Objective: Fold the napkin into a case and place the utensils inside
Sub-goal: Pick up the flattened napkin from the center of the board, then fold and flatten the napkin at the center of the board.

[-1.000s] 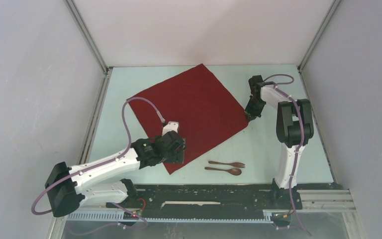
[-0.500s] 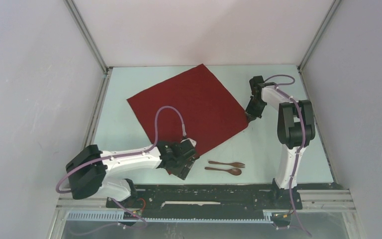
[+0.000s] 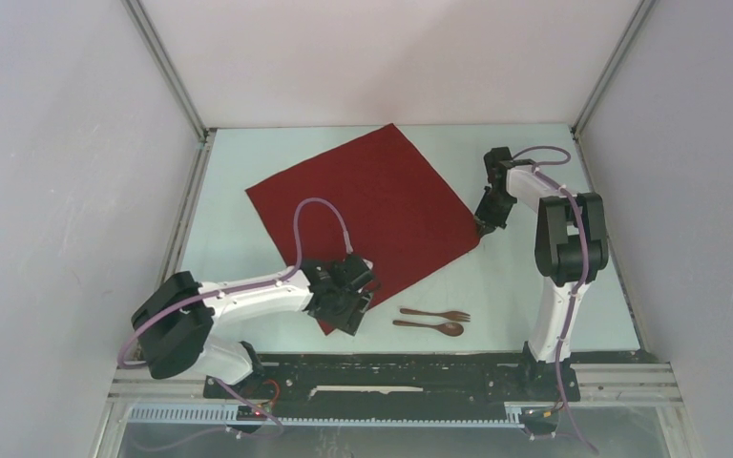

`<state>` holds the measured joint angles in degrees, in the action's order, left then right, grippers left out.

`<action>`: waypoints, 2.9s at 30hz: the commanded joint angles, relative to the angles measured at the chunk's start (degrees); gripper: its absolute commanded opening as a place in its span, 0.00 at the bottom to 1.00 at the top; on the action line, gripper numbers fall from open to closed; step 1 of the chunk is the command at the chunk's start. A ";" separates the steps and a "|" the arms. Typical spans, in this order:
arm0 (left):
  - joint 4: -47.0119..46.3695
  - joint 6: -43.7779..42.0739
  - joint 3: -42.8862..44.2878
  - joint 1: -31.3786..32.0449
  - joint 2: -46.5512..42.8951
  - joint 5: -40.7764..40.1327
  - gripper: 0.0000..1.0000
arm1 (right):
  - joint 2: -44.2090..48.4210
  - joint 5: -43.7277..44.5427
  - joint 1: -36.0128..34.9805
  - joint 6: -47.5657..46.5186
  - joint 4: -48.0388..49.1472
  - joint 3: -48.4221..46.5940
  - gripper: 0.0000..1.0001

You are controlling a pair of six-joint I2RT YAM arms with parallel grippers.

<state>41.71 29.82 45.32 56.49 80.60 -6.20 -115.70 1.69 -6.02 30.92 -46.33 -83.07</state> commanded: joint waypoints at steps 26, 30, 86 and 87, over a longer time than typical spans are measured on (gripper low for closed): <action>-2.92 0.91 -1.01 -2.86 6.02 -2.91 0.33 | 2.84 -1.15 1.29 -1.33 0.50 0.67 0.00; 0.11 0.83 0.37 -2.64 5.35 -6.77 0.13 | 3.41 -0.55 0.73 -1.32 0.45 0.71 0.00; 18.95 -21.67 54.90 -38.14 -2.87 -20.54 0.00 | 12.90 -16.33 -5.25 -9.29 26.47 -29.95 0.00; 18.50 -21.76 54.50 -39.64 -1.07 -20.91 0.00 | 7.99 -16.64 -5.43 -9.36 26.16 -32.40 0.00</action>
<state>62.19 9.89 101.95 22.72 75.29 -32.10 -97.58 -14.70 -11.14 22.22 -22.33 -108.31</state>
